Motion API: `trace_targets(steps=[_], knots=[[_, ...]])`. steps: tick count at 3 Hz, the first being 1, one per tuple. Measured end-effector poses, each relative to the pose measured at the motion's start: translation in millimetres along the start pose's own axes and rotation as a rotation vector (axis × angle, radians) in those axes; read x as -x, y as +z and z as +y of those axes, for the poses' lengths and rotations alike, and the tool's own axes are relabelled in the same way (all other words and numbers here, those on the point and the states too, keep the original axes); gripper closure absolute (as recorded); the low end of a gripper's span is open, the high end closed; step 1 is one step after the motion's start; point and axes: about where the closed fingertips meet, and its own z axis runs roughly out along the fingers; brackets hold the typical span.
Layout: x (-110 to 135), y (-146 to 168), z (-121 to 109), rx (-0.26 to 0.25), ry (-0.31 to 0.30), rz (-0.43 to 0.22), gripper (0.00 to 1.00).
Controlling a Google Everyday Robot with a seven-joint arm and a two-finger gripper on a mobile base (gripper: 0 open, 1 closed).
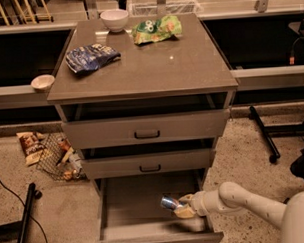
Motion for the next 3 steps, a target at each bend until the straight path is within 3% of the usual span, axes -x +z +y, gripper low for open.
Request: trace_targets(steps=[3], knots=[[-47,60,-24,0.066,0.049,0.084,0.35]])
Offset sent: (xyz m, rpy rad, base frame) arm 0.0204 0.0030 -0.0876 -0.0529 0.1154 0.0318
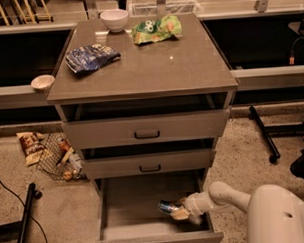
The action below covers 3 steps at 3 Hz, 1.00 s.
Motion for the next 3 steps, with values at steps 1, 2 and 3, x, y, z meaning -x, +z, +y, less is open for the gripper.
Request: trace_targets(steps=[1,2,3], knots=[[-3,12,0,0.014,-0.007,0.030,0.11],[2,13,4,0.034,-0.022,0.034,0.00],[28,-25,18,0.059,-0.062,-0.032,0.00]])
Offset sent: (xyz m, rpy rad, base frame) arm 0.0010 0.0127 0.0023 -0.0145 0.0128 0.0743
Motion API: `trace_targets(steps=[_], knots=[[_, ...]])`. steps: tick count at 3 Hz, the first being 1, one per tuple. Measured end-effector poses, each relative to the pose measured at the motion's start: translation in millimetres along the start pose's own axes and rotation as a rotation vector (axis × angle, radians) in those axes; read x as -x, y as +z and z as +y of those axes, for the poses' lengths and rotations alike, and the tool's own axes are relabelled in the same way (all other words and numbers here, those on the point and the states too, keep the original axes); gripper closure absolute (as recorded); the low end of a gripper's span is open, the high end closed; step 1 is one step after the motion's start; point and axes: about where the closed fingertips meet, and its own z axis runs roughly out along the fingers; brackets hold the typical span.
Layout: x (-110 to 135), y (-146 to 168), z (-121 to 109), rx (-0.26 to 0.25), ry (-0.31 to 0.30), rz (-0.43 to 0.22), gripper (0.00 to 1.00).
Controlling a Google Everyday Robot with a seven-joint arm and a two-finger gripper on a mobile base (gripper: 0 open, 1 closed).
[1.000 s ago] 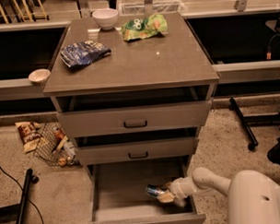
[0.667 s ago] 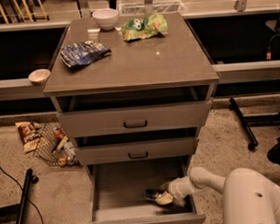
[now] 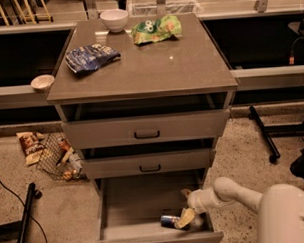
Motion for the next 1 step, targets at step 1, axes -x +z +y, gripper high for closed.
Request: trace_targets(steps=[1], knots=[[40.3,-66.8,25.4,0.025,-0.073,-0.104,0.00]])
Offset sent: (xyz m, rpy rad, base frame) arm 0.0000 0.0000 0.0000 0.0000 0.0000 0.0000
